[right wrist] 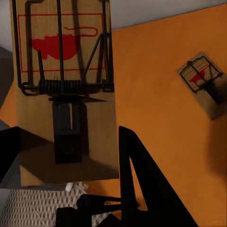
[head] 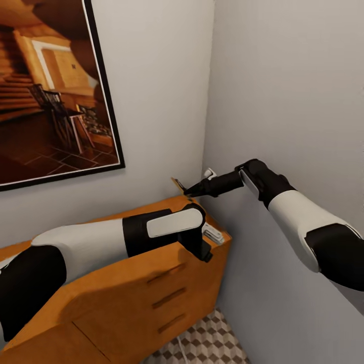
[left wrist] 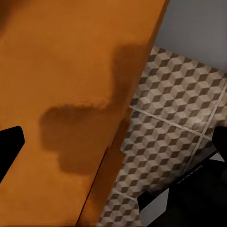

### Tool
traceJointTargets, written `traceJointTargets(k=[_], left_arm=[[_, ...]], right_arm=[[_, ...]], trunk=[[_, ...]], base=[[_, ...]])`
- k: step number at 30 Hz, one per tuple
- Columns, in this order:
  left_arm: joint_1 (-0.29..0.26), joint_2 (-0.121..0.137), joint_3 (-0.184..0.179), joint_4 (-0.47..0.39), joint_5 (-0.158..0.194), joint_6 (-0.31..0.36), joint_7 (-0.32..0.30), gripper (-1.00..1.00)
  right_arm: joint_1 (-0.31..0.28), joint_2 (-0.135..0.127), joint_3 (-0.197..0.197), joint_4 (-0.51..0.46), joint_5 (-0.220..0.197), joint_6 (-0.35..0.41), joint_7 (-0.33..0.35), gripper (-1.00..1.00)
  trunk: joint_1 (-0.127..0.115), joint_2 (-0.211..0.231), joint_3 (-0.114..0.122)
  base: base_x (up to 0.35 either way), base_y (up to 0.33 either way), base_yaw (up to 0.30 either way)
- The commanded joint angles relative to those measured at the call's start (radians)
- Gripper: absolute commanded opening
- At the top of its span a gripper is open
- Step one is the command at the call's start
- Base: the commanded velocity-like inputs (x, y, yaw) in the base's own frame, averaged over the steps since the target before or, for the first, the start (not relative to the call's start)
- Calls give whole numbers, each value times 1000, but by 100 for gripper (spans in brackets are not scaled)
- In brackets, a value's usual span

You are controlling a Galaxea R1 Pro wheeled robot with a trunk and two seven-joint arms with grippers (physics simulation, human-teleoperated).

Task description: Take the four mousetraps from the cabinet in the bathroom and place them on the bathroom floor. Make sure all four end up on the same floor surface, and ensure that at least two of them are either under or directly next to the same bathroom sink.

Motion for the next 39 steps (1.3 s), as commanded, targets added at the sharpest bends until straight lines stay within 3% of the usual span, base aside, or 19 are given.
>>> traceJointTargets(k=[1,12,20,26,28,30,34,39], left_arm=[[-1,2,-4,-1,9,2,10,100],[-1,6,-40,-1,11,3,9,100],[-1,6,-51,-3,11,3,9,100],[-24,40,-17,31,40,-28,41,100],[-13,34,-6,42,29,-39,30,100],[-1,23,-18,42,22,-51,19,100],[21,0,-40,20,16,-44,2,100],[50,11,-56,6,13,-57,13,100]], right_arm=[[-1,3,7,0,-12,10,-3,-100],[-1,9,7,1,-11,10,-28,-100],[0,9,7,1,-13,9,-38,-100],[34,-25,43,-33,-28,-3,-68,-100],[45,-14,45,-44,-34,-1,-77,-100],[56,-2,34,-53,-43,1,-64,-100],[79,20,14,-30,-10,3,-39,-100],[108,48,12,-15,21,7,-8,-100]], trunk=[[0,-1,0],[0,-1,10],[0,-1,12],[0,-1,12],[0,-1,12],[0,-1,12],[0,-1,12],[0,-1,12]], base=[[0,316,-267],[0,316,-257],[0,233,-55],[0,0,0],[0,0,0],[0,0,0],[0,0,0],[0,0,0]])
